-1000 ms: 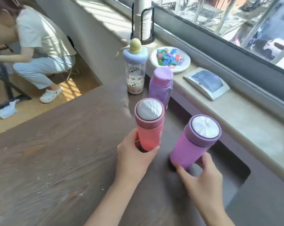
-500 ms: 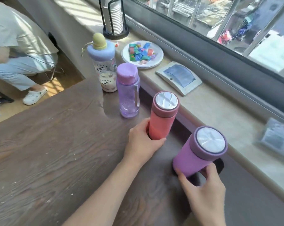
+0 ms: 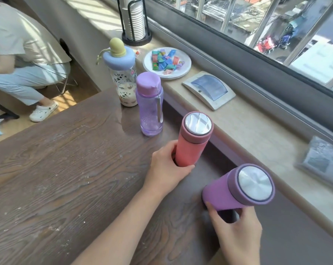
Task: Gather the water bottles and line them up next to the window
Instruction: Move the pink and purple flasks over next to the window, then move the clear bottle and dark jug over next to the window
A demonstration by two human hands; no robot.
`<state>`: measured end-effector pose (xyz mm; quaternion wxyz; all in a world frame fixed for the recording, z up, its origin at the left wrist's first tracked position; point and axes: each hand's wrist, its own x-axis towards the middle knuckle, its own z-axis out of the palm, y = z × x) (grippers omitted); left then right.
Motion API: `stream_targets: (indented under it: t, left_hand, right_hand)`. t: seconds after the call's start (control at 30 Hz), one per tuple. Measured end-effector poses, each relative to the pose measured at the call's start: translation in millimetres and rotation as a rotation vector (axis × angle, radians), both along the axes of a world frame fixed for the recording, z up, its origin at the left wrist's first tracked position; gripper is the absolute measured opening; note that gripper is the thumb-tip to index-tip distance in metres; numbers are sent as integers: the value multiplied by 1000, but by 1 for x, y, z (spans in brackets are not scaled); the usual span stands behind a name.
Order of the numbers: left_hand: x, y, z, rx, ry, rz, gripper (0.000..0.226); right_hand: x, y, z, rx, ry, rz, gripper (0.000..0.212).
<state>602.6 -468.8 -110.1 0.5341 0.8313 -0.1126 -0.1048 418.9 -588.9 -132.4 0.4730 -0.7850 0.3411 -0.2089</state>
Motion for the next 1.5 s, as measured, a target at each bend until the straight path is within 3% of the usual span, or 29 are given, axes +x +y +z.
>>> stream_targets:
  t: [0.3, 0.43, 0.57, 0.77, 1.1, 1.5]
  left_hand:
    - [-4, 1, 1, -3, -45, -51, 63]
    - [-8, 15, -3, -44, -22, -58, 78]
    - [-15, 50, -13, -54, -32, 31, 73]
    - [-12, 137, -11, 36, -144, 188, 48]
    - [-34, 339, -4, 150, -166, 542, 42]
    - [-159, 566, 11, 208, -5, 1165, 41]
  right_hand:
    - [0, 5, 3, -10, 11, -40, 73]
    - [-7, 22, -1, -26, -45, -185, 67]
    - [-8, 45, 0, 27, -75, -218, 44]
    - [21, 113, 6, -221, -64, 15, 35]
    - [117, 261, 20, -59, -15, 553, 54]
    - [160, 524, 25, -129, 0, 1169, 53]
